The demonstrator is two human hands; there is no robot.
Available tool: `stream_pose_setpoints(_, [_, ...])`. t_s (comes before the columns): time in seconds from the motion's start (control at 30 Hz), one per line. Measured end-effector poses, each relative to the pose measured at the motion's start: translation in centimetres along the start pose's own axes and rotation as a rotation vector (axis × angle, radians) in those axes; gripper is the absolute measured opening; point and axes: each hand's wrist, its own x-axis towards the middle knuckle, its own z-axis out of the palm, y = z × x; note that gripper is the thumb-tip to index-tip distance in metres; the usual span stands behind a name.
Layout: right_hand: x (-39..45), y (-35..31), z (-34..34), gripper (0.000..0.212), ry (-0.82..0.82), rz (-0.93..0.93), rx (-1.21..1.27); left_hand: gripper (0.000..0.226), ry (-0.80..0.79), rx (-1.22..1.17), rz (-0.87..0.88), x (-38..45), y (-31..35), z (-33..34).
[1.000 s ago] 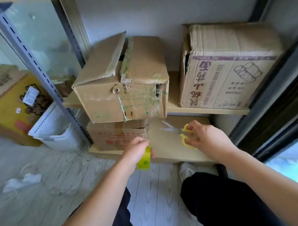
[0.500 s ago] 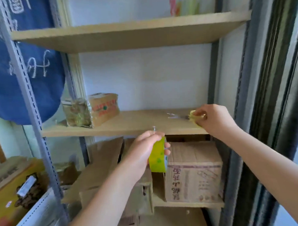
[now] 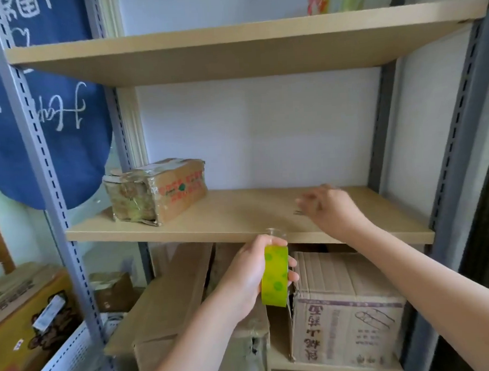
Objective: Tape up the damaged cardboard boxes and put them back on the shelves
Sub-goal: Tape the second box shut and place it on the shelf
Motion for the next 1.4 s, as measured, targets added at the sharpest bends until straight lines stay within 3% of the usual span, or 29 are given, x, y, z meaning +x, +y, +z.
stream_pose_setpoints(0.07, [-1.3,-3.1,-0.1,0.053,-0.261,-0.080,0.141,0.036,0.003,0.022,0.002,0.5,0.0,0.1])
stream_pose_setpoints(0.13, [-1.6,-4.3,0.2,0.038,-0.340,-0.115,0.194,0.034,0.024,0.052,-0.003,0.9,-0.2,0.5])
stream_pose_setpoints(0.2, [-1.0,-4.1,0.4,0.008,-0.249,-0.127,0.197,0.023,0.043,0.056,-0.015,1.2,-0.3,0.9])
stream_pose_setpoints(0.23, [-0.8,-4.1,0.5,0.003,-0.215,-0.139,0.191,0.020,0.051,0.049,-0.020,1.4,-0.3,1.1])
stream_pose_setpoints(0.43, [1.2,-4.4,2.9,0.014,-0.145,-0.207,0.104,0.020,0.125,-0.067,-0.125,3.9,0.4,1.2])
stream_pose_setpoints(0.6, [2.1,-3.8,4.6,0.016,-0.142,-0.222,0.120,0.021,0.188,-0.027,-0.192,5.5,0.6,0.9])
stream_pose_setpoints(0.7, [1.8,-3.6,5.3,0.020,-0.181,-0.243,0.073,0.023,0.191,0.000,-0.244,5.8,0.2,1.1])
stream_pose_setpoints(0.97, [2.5,-2.7,4.6,0.020,-0.084,-0.272,0.115,0.027,0.164,0.016,-0.309,6.5,-0.9,0.7])
stream_pose_setpoints(1.27, [3.7,-1.2,5.7,0.012,-0.164,-0.233,0.086,0.025,0.255,0.066,-0.215,8.5,-2.8,1.4])
stream_pose_setpoints(1.3, [3.7,-1.2,5.9,0.021,-0.170,-0.237,0.033,0.028,0.245,0.105,-0.195,8.8,-3.2,1.2])
stream_pose_setpoints(1.4, [4.3,-0.6,5.3,0.088,-0.106,-0.188,-0.283,0.037,0.222,0.209,-0.128,9.6,-4.4,0.6])
